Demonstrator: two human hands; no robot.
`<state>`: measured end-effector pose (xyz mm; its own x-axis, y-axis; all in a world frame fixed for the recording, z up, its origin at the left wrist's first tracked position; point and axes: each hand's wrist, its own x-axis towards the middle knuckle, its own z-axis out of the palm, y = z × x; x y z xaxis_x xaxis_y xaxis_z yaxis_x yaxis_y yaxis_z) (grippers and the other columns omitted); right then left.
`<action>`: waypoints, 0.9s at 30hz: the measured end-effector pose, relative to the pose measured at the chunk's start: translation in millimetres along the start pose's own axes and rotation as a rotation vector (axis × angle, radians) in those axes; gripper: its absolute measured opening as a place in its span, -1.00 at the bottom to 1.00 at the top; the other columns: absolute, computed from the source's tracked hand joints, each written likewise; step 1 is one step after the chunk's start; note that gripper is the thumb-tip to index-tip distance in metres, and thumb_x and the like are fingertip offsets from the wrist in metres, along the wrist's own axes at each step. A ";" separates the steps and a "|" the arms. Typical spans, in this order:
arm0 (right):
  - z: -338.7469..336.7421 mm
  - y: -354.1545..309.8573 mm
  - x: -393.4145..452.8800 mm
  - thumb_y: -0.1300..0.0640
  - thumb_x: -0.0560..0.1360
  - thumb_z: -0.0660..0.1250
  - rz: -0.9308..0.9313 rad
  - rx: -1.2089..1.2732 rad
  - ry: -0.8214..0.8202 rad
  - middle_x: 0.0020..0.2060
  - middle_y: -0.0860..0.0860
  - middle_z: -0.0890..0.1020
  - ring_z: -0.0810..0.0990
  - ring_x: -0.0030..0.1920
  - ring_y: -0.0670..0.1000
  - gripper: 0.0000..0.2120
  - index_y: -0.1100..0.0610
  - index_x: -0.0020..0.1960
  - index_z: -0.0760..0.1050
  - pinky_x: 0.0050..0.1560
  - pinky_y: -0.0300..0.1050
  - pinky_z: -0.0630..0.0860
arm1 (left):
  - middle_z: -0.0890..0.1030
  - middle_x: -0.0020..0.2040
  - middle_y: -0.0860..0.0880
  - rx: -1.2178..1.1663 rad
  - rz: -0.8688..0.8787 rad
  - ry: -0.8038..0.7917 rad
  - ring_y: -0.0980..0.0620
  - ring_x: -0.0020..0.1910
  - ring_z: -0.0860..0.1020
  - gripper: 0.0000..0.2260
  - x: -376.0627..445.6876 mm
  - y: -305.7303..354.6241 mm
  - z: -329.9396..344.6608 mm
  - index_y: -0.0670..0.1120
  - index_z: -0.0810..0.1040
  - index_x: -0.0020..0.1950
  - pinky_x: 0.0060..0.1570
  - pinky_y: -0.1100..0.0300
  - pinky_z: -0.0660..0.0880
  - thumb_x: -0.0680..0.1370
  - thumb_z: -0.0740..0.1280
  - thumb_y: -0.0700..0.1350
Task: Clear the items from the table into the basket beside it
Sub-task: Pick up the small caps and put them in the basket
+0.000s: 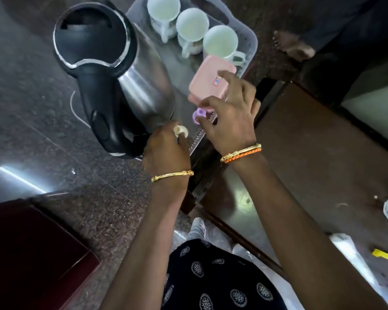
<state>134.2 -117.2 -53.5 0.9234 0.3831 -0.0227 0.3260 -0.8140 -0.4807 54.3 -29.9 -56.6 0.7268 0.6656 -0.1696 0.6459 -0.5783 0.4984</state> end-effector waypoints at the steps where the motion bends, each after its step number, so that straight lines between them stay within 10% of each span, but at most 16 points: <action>1: 1.5 -1.4 3.2 0.04 0.38 0.40 0.003 -0.036 -0.025 0.47 0.04 0.23 0.15 0.42 0.18 -0.86 0.03 -0.08 0.63 0.27 0.11 0.18 | 0.64 0.05 -0.16 0.024 -0.021 -0.015 -0.23 0.03 0.58 -0.80 2.8 0.0 1.3 0.01 0.57 0.11 -0.08 -0.01 0.51 0.49 0.33 -0.11; 11: 23.3 -16.4 22.8 0.08 0.44 0.32 0.111 -0.242 -0.124 0.54 0.02 -0.09 -0.20 0.51 0.26 -0.85 -0.09 -0.08 0.64 0.45 0.29 -0.13 | 0.65 -0.01 -0.18 0.064 -0.067 -0.096 -0.27 0.00 0.59 -0.87 25.8 -3.6 16.6 0.02 0.59 0.01 -0.13 -0.02 0.52 0.48 0.35 -0.07; 27: 30.4 -19.4 16.8 0.13 0.44 0.34 0.164 -0.239 -0.142 0.54 0.10 -0.10 -0.18 0.51 0.25 -0.69 -0.12 0.15 0.53 0.44 0.30 -0.13 | 0.67 0.01 -0.17 -0.088 -0.061 -0.147 -0.25 0.04 0.58 -0.81 23.3 -10.4 19.2 -0.03 0.64 0.01 -0.05 -0.01 0.53 0.48 0.28 -0.18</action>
<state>137.2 -81.8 -71.2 0.9356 0.2815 -0.2130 0.2286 -0.9430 -0.2419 69.0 -17.5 -82.1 0.7174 0.6182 -0.3212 0.6715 -0.4909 0.5551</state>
